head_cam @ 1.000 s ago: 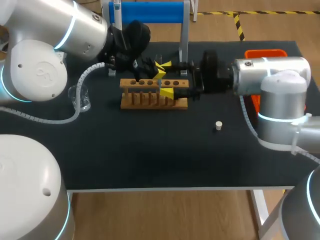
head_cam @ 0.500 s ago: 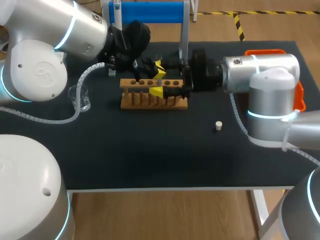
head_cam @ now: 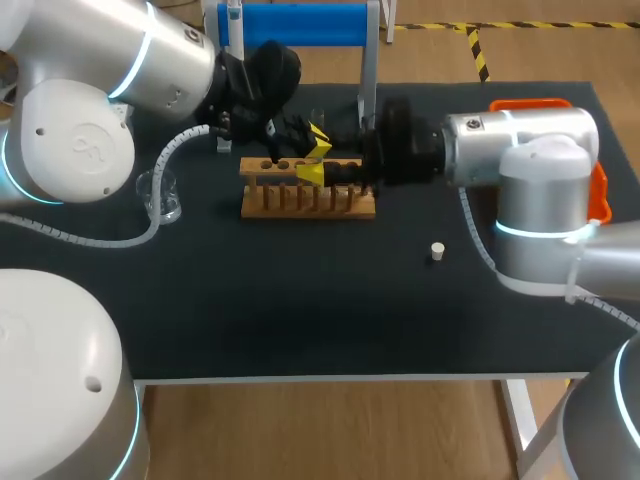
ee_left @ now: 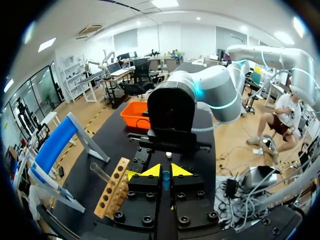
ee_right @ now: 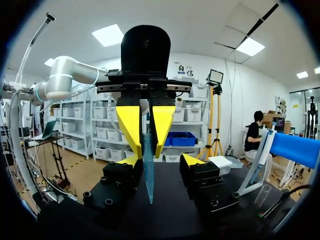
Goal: Invert the test tube, pick up the pipette, mount the tip to pipette, aspirate from beaker and dispense into the tube, eject the tip, return the pipette, and cap with the stopper.
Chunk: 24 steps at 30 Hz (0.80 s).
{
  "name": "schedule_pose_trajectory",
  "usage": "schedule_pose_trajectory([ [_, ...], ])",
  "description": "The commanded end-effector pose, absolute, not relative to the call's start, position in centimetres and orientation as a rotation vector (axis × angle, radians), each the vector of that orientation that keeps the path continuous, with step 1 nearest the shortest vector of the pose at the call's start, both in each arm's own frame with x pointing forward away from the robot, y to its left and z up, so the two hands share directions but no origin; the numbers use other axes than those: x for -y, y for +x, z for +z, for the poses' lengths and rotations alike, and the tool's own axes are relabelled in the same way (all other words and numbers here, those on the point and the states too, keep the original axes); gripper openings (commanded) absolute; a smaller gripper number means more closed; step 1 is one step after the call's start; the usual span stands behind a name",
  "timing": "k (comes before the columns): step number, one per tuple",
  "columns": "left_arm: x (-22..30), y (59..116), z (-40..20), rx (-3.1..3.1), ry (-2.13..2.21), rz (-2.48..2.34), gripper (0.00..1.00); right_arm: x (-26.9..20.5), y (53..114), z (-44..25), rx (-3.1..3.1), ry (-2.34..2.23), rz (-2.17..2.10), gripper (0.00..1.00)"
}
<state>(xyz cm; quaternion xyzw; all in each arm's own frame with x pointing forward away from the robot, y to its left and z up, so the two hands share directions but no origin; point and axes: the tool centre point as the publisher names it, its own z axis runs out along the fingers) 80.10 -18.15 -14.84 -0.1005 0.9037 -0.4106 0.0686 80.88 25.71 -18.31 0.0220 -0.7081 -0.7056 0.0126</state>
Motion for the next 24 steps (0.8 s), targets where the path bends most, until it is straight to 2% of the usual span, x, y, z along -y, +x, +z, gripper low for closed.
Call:
schedule_pose_trajectory([
  [1,18.00,80.11,-14.72,-2.727,-0.301,-1.233,0.00,-25.18,80.53,-18.28,2.202,0.068,-2.206,0.46],
  [10,18.00,80.11,-14.72,-2.727,-0.301,-1.233,0.00,-24.91,80.14,-18.35,2.193,0.070,-2.200,0.43],
  [15,18.00,80.11,-14.72,-2.727,-0.301,-1.233,0.00,-24.86,80.03,-18.39,2.191,0.072,-2.199,0.10],
  [16,18.00,80.11,-14.72,-2.727,-0.301,-1.233,0.00,-24.86,80.02,-18.39,2.191,0.070,-2.200,0.00],
  [24,18.00,80.11,-14.72,-2.727,-0.301,-1.233,0.00,-24.87,79.94,-18.42,2.185,0.068,-2.201,0.00],
])
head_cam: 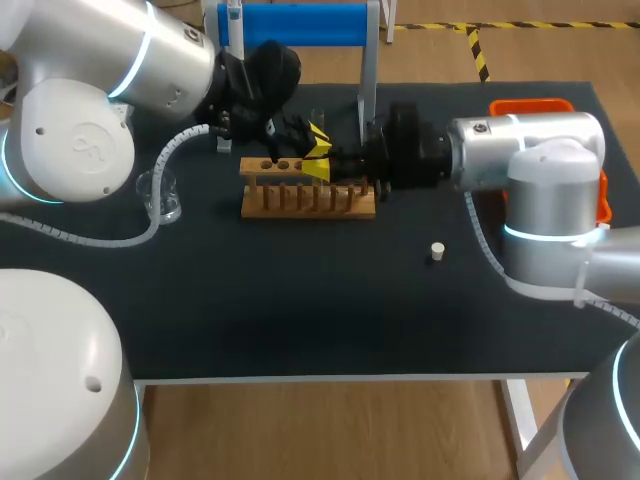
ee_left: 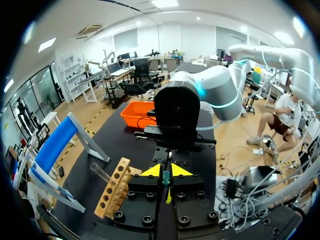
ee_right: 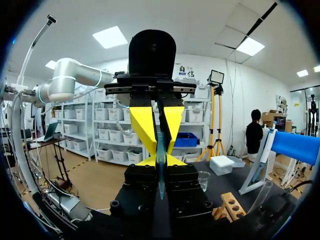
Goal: Invert the test tube, pick up the pipette, mount the tip to pipette, aspirate from beaker and dispense into the tube, eject the tip, return the pipette, and cap with the stopper.
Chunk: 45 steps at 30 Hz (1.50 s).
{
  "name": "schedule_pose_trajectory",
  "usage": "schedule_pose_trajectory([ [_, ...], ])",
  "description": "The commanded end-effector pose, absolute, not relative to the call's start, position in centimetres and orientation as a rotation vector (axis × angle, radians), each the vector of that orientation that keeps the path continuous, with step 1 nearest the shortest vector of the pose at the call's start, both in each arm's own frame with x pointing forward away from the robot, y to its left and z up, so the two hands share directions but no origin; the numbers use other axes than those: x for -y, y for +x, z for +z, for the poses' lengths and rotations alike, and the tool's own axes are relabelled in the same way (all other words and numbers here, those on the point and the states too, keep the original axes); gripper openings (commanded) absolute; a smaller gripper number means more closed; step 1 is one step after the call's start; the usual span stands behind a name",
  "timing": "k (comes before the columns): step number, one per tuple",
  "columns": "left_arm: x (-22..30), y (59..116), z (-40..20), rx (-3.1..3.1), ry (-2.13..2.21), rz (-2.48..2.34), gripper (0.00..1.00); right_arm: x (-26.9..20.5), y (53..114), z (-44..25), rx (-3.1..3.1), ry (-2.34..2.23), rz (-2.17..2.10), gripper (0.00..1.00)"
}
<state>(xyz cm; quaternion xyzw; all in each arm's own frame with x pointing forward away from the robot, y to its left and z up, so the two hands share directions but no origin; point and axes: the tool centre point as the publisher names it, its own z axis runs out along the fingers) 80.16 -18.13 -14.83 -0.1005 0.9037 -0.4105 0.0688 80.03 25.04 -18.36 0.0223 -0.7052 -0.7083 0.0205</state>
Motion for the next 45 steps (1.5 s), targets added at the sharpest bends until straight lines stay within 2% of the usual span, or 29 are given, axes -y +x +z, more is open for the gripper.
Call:
schedule_pose_trajectory([
  [1,18.0,80.1,-14.7,-2.727,-0.301,-1.233,0.00,-24.9,79.9,-18.4,2.185,0.068,-2.201,0.00],
  [6,18.0,80.1,-14.7,-2.727,-0.301,-1.233,0.00,-24.9,79.8,-18.5,2.183,0.069,-2.198,0.00],
  [7,18.0,80.1,-14.7,-2.727,-0.301,-1.233,0.93,-24.9,79.8,-18.5,2.182,0.066,-2.197,0.00],
  [8,18.0,80.1,-14.7,-2.727,-0.301,-1.233,1.00,-24.9,79.8,-18.5,2.182,0.060,-2.196,0.00],
  [14,18.0,80.1,-14.7,-2.727,-0.301,-1.233,1.00,-23.4,79.7,-18.9,2.180,0.043,-2.190,0.00],
  [29,18.0,80.1,-14.7,-2.727,-0.301,-1.233,1.00,-15.0,78.1,-21.5,2.193,0.040,-2.140,0.00],
  [45,18.0,80.1,-14.7,-2.727,-0.301,-1.233,1.00,-3.5,77.6,-23.7,2.291,-0.081,-2.210,0.00],
])
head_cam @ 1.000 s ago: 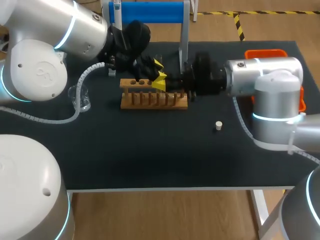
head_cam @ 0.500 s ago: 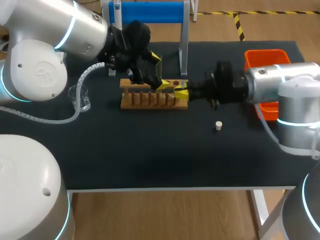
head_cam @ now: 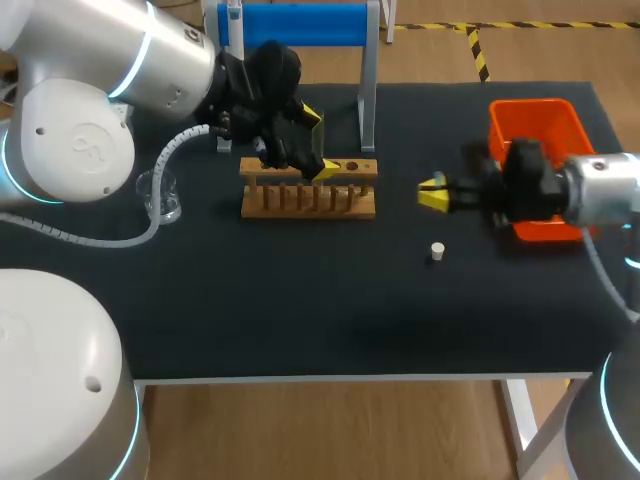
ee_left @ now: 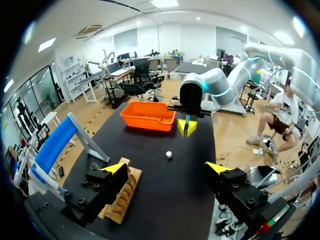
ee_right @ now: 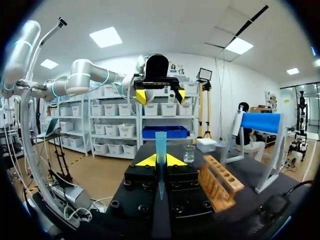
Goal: Invert the test tube, pick up the pipette, mount the tip to pipette, aspirate from beaker and dispense into the tube, eject the tip, return the pipette, and cap with the stopper.
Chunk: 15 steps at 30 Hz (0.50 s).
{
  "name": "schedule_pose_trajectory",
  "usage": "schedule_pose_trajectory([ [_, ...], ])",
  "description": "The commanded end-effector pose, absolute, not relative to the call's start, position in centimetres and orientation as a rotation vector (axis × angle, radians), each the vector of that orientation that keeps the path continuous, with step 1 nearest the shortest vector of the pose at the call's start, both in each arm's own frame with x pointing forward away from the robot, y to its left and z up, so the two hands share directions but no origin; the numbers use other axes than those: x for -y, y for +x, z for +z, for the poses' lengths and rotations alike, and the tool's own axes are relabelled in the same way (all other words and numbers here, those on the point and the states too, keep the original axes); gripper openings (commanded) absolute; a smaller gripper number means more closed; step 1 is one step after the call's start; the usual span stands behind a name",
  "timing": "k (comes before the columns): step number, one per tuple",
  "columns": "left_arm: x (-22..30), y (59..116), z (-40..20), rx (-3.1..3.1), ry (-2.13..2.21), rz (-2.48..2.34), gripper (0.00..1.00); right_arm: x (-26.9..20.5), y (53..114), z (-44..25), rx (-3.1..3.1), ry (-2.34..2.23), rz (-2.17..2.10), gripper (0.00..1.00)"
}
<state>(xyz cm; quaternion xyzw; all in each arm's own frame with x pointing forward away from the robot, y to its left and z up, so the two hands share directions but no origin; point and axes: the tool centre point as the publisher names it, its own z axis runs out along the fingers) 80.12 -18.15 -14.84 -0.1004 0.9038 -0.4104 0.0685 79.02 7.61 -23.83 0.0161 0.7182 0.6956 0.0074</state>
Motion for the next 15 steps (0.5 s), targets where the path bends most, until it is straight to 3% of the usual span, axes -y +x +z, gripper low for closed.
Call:
schedule_pose_trajectory([
  [1,18.0,80.1,-14.7,-2.727,-0.301,-1.233,1.00,-3.1,77.6,-23.8,-2.225,0.083,2.148,0.00],
  [15,18.0,80.1,-14.7,-2.727,-0.301,-1.233,1.00,1.4,76.8,-25.0,-2.224,0.034,2.185,0.00],
])
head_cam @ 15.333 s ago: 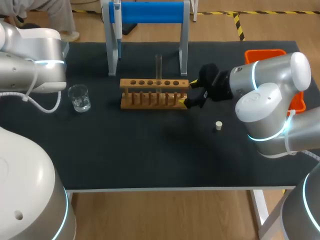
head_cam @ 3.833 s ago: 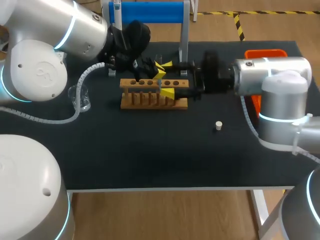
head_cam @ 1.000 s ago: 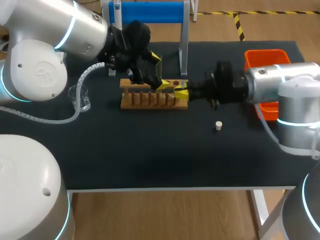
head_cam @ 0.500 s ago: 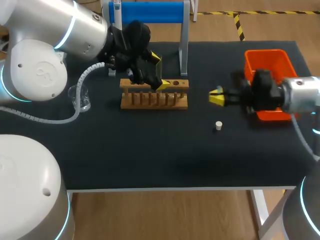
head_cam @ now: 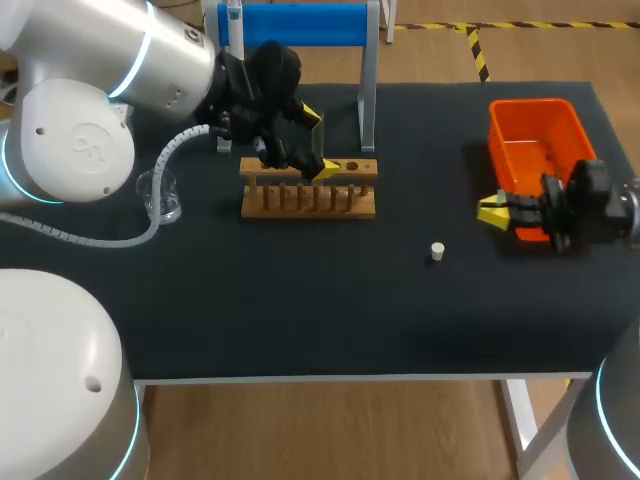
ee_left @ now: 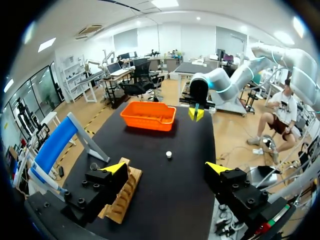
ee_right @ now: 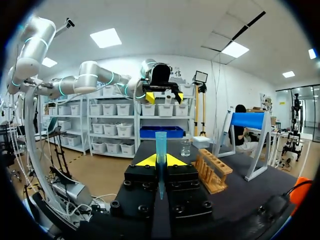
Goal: Invert the test tube, pick up the pipette, mount the tip to pipette, aspirate from beaker and dispense into the tube, eject the tip, return the pipette, and cap with the stopper.
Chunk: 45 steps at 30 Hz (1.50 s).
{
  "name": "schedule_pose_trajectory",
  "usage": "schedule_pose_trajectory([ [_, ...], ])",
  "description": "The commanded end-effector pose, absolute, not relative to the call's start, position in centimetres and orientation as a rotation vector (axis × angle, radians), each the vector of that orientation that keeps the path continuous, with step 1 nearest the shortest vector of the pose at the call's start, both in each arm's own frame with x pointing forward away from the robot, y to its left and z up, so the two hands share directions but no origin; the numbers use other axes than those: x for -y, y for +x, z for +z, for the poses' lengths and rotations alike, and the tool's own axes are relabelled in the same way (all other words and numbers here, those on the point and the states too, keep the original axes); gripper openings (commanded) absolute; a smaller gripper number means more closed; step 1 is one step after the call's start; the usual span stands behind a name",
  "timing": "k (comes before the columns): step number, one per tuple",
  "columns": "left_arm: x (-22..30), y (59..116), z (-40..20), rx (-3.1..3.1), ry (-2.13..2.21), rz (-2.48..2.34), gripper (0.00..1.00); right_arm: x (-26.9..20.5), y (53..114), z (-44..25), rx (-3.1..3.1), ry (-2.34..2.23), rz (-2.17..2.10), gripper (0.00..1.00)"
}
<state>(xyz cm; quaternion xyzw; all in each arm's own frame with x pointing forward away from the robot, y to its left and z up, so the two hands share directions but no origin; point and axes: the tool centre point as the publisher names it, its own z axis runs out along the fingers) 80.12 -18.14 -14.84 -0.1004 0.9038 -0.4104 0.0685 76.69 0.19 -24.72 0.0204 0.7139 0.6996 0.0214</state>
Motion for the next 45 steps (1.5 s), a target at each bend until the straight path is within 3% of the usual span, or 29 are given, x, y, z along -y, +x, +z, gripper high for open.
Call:
schedule_pose_trajectory([
  [1,18.0,80.1,-14.7,-2.727,-0.301,-1.233,1.00,1.5,76.8,-25.1,-2.227,0.030,2.185,0.00],
  [45,18.0,80.1,-14.7,-2.727,-0.301,-1.233,1.00,-2.2,80.0,-25.1,-2.207,0.022,2.193,0.00],
])
